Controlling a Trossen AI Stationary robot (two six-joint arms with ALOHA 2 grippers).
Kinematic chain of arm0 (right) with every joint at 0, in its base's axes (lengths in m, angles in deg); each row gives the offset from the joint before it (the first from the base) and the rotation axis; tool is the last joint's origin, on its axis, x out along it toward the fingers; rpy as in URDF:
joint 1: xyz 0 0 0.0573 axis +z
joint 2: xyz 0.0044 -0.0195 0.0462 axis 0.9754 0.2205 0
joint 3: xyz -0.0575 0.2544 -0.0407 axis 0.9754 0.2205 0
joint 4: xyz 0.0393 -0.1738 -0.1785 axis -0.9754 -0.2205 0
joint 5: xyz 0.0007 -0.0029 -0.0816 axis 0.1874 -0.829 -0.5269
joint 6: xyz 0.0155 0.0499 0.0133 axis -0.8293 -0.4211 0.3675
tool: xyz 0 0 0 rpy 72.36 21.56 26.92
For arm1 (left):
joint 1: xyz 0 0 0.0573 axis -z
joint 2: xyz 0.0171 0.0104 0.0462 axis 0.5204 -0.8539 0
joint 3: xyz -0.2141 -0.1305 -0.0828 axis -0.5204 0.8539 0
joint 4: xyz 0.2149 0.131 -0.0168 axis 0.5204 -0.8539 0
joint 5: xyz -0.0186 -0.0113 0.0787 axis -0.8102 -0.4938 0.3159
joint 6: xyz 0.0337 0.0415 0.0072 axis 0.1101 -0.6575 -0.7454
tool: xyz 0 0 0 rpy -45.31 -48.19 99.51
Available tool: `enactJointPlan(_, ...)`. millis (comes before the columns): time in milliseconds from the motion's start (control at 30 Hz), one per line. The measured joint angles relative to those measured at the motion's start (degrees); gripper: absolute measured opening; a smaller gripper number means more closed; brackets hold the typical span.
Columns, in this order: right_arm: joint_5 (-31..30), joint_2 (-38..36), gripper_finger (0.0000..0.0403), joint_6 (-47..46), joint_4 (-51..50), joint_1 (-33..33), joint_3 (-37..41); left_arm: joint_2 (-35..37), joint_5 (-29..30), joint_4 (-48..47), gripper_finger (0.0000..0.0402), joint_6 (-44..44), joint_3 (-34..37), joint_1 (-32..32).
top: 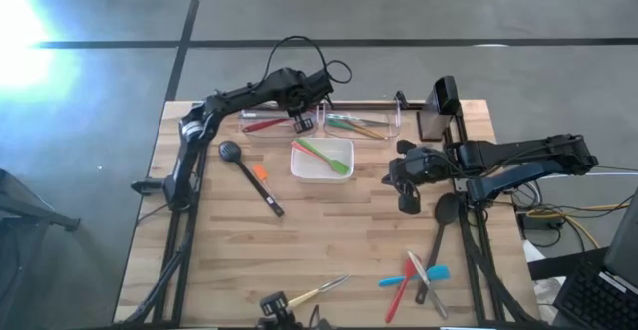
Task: Pick & Place Kitchen Items
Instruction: Put the red serving spoon into the left transparent bin
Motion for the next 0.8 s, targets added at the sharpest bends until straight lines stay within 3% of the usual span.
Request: enactJointPlan(800, -0.4, 0.0, 0.0018, 0.4, 1.3, 0.0, 0.1, -8.5, -2.1, 3.2, 0.0016, 3.6, 0.6, -0.9)
